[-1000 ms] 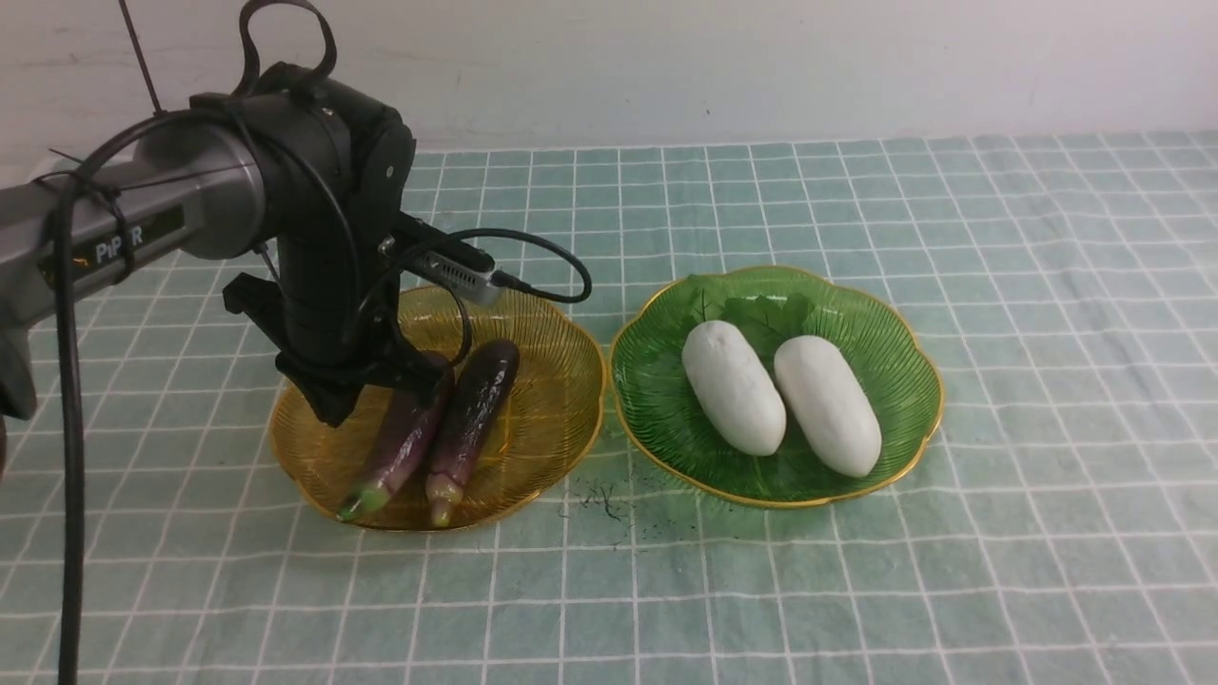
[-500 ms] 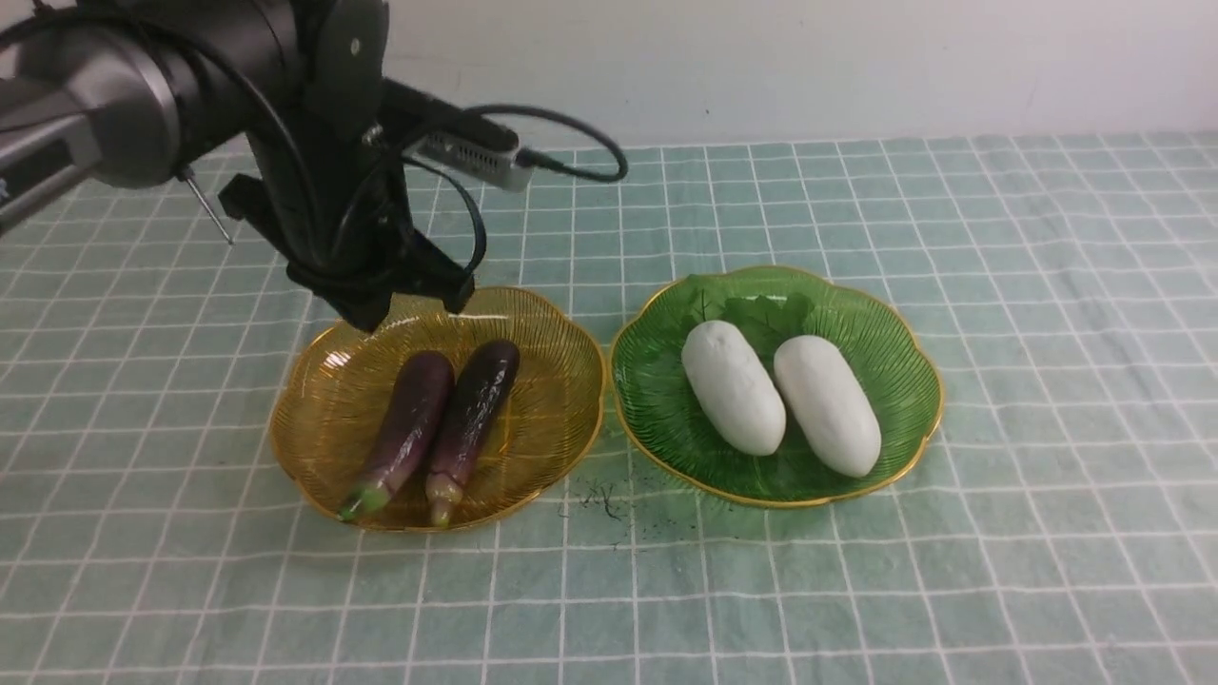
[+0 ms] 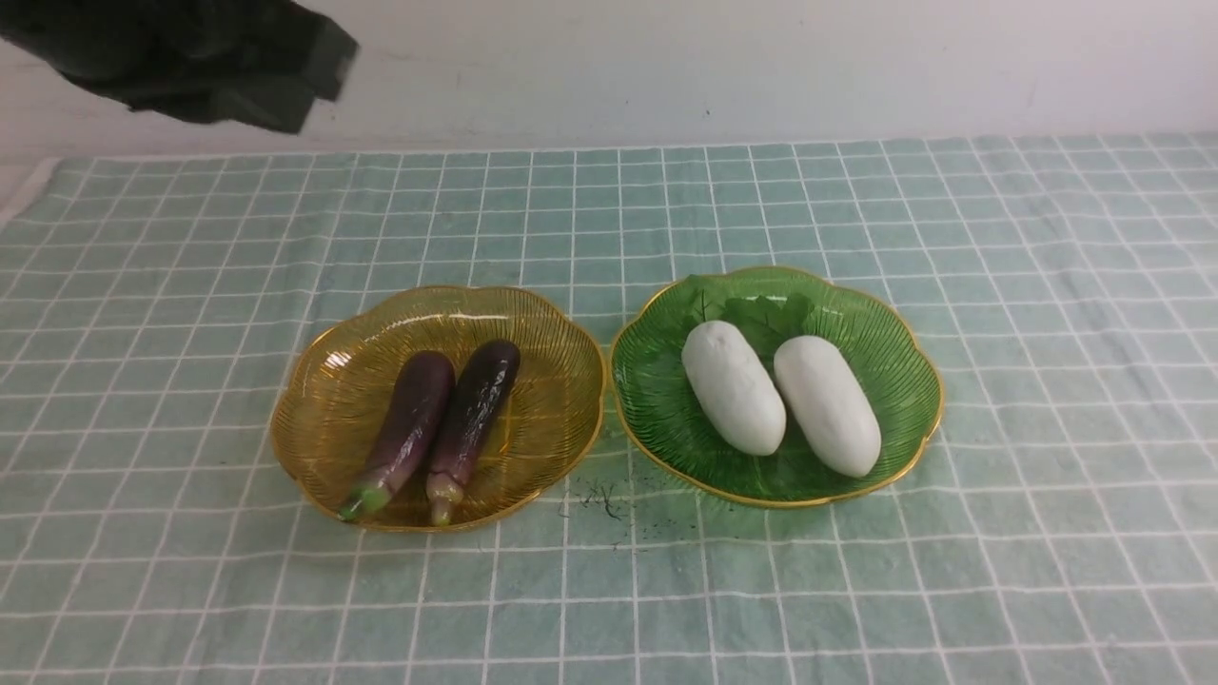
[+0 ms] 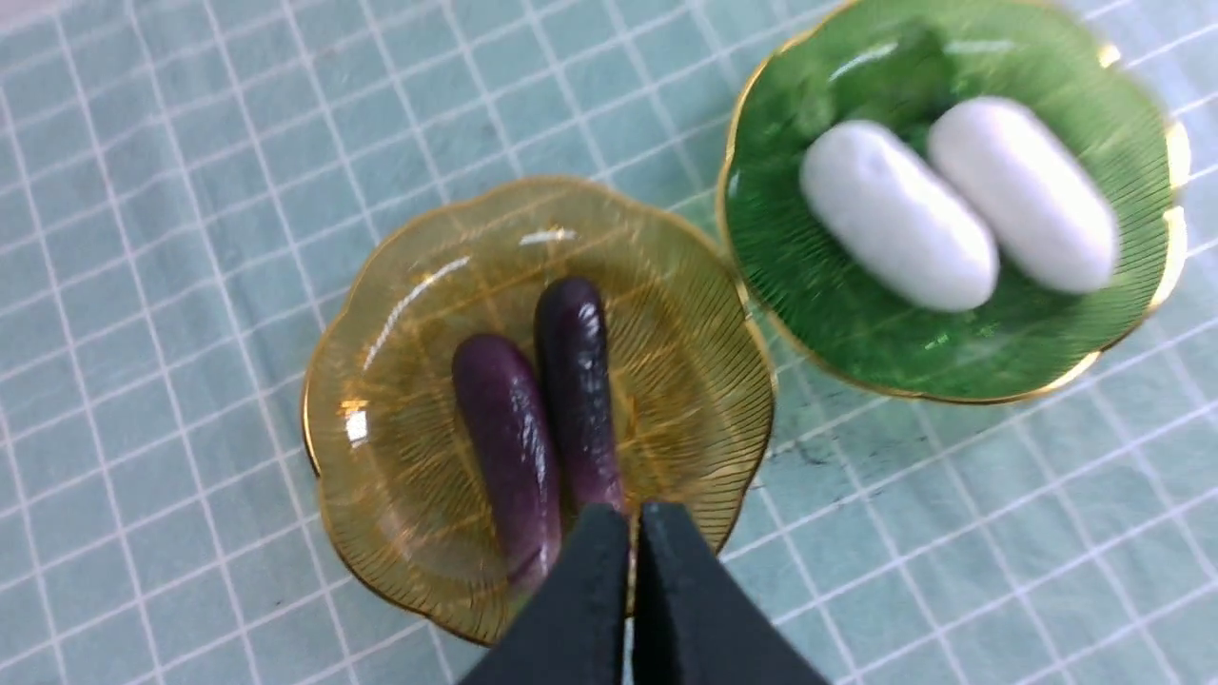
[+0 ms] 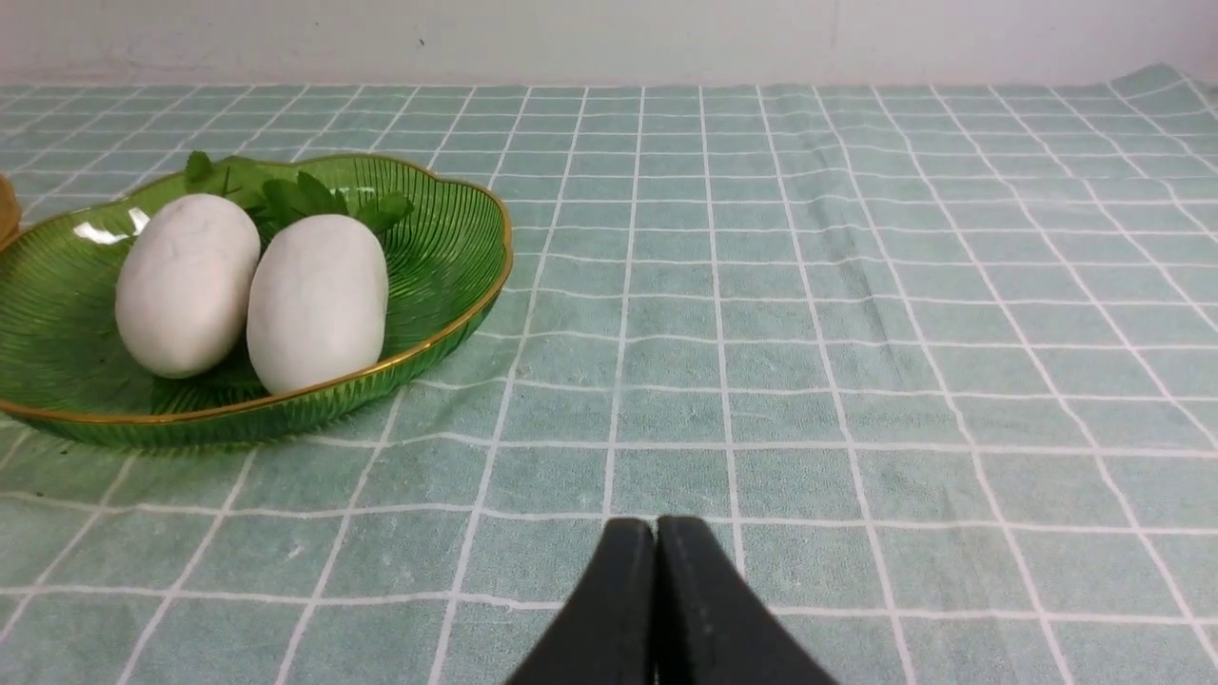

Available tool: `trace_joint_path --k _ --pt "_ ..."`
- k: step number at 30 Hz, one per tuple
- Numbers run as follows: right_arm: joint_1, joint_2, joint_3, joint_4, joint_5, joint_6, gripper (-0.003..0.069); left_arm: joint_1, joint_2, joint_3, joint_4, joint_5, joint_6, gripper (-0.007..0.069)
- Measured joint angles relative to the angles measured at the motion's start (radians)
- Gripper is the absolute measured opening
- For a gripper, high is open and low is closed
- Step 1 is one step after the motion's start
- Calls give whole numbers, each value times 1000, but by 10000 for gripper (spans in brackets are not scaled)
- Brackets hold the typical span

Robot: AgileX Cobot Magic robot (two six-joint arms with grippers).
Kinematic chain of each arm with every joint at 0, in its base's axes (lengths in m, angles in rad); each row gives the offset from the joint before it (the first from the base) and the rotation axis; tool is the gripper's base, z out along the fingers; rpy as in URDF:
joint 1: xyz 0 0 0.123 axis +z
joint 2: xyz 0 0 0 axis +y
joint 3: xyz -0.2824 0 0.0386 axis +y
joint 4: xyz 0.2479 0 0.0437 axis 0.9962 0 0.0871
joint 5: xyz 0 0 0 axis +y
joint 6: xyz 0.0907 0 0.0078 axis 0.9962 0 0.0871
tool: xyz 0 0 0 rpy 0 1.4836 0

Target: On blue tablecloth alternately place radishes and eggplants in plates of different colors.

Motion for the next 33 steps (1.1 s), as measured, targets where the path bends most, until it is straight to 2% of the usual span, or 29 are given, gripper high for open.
trace_joint_path --k 4,11,17,20,25,29,30,32,33 --pt "-2 0 0 0 0 0 -15 0 -179 39 -9 1 10 -8" --pt "-3 0 0 3 0 0 -15 0 -471 249 -5 7 11 -8" --pt "-52 0 0 3 0 0 -15 0 -797 605 9 8 -9 -8" --pt "-71 0 0 3 1 0 -15 0 -938 779 5 -82 -18 -8" --pt "-73 0 0 3 1 0 -15 0 -1072 1020 -9 -285 -101 -8" --pt "-74 0 0 3 1 0 -15 0 -1126 1236 -7 -655 -200 -8" --pt "-74 0 0 3 1 0 -15 0 -1126 1236 -7 -655 -200 -8" --pt "-74 0 0 3 1 0 -15 0 -1123 1361 -1 -961 -215 -8" --pt "-74 0 0 3 1 0 -15 0 -1122 1397 2 -1060 -218 -8"
